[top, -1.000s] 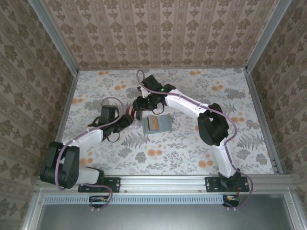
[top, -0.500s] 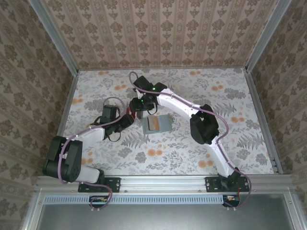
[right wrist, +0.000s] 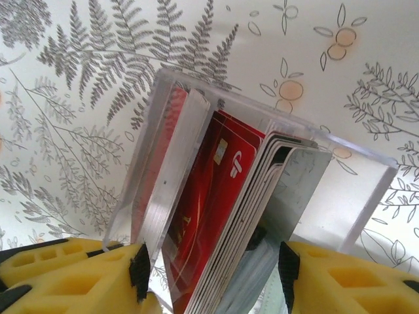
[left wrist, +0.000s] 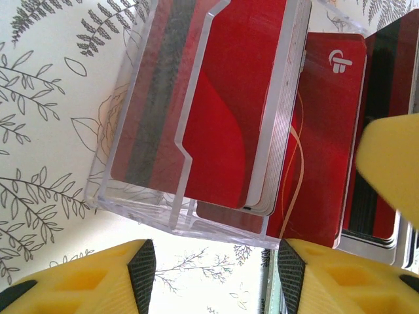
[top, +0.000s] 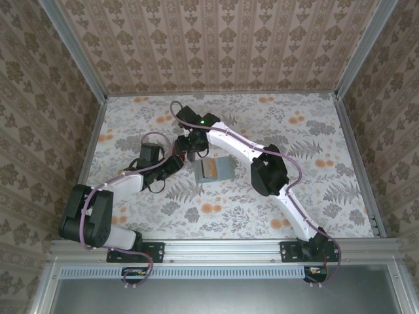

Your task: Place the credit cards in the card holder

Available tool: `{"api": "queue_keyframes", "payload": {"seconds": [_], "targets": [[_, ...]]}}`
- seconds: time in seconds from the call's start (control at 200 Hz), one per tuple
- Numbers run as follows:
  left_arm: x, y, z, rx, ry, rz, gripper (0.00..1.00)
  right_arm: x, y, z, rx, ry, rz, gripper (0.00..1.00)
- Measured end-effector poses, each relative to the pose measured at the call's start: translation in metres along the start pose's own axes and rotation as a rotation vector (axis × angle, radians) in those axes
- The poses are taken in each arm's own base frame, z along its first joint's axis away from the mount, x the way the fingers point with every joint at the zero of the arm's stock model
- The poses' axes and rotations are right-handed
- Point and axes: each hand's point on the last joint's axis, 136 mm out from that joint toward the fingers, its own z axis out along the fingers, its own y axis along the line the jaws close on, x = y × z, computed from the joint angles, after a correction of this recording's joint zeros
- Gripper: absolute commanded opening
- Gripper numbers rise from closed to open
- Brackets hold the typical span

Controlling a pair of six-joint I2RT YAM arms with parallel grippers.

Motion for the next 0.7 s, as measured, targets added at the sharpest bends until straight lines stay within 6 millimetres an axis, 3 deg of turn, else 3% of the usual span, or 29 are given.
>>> {"api": "queue_keyframes", "payload": {"seconds": [0.7], "targets": [[0.0, 0.0, 0.0, -0.001, -0.001, 0.0, 0.55, 0.002, 0.012, -0.002, -0.093, -0.003, 0.001, 0.43]]}}
